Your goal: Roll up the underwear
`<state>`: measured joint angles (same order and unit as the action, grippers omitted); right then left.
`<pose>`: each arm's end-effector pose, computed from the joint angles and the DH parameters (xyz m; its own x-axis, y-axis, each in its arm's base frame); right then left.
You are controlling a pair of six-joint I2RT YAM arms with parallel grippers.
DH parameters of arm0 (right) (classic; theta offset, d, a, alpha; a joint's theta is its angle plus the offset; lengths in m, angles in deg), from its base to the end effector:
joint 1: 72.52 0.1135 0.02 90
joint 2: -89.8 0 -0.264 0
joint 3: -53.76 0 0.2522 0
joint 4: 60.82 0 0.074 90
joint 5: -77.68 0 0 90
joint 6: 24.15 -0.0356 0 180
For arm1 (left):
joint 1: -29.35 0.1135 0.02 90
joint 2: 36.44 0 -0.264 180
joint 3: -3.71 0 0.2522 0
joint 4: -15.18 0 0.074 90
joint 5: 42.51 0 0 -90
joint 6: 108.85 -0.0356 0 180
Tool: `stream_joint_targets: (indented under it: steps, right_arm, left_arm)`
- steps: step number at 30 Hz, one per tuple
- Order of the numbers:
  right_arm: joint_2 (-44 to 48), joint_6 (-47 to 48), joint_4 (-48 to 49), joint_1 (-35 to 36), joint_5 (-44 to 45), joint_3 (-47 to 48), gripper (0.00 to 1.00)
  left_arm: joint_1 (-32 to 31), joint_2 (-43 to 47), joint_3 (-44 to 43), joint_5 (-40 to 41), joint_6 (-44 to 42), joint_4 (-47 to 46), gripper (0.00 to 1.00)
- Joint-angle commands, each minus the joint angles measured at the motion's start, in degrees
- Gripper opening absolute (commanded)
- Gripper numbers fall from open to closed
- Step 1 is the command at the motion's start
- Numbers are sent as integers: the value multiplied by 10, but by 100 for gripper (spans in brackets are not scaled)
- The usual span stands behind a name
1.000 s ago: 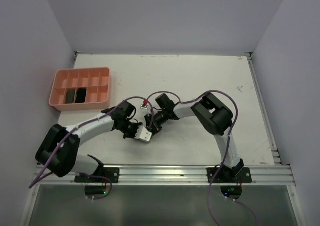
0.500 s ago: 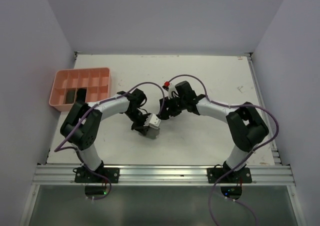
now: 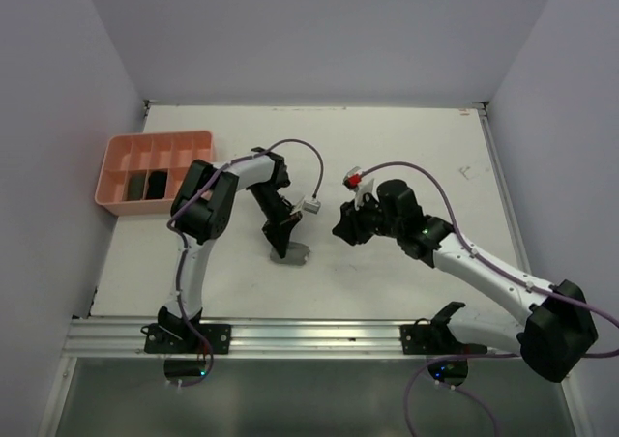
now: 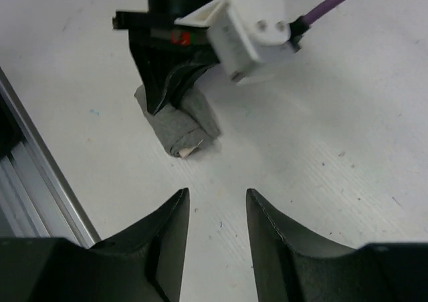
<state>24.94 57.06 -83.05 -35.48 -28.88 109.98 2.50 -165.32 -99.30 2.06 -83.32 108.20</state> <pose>0.1934 0.1587 0.2591 -0.5228 -0.2110 -0.8259 -0.7010 0.6577 0.2757 0.3140 -0.1874 0.1223 -0.3277 0.8757 -0.3546 0.7091 -0.0200 -0.7048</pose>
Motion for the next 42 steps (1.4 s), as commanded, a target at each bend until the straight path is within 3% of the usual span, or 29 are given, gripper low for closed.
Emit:
stream_joint_targets:
  steps: [1,4,7,14,31,34,35,37,38,39,42]
  right_arm:
    - [-26,110,-44,46,27,13,45]
    - [-77,162,-31,104,49,41,56]
    - [-136,206,-12,145,53,76,61]
    - [-260,259,59,211,32,115,61]
    - [-348,311,111,253,63,124,56]
    - [-360,309,115,253,56,120,43]
    - [-362,309,118,253,51,118,30]
    - [-368,305,116,253,39,117,17]
    - [-372,303,113,253,36,117,4]
    - [-374,300,110,253,33,116,0]
    - [-383,287,88,252,2,118,0]
  left_arm:
    - [4,-114,2,138,-17,-100,0]
    - [8,-138,-29,132,-15,-83,0]
    - [10,-149,-44,126,-18,-75,0]
    - [10,-148,-42,119,-14,-79,0]
    - [10,-146,-39,118,-11,-85,7]
    - [10,-139,-31,119,-8,-95,8]
    - [10,-137,-29,119,-7,-98,8]
    - [10,-131,-25,120,0,-107,10]
    - [11,-128,-25,119,4,-111,11]
    - [13,-119,-28,118,7,-118,14]
    - [22,-103,-51,110,18,-117,21]
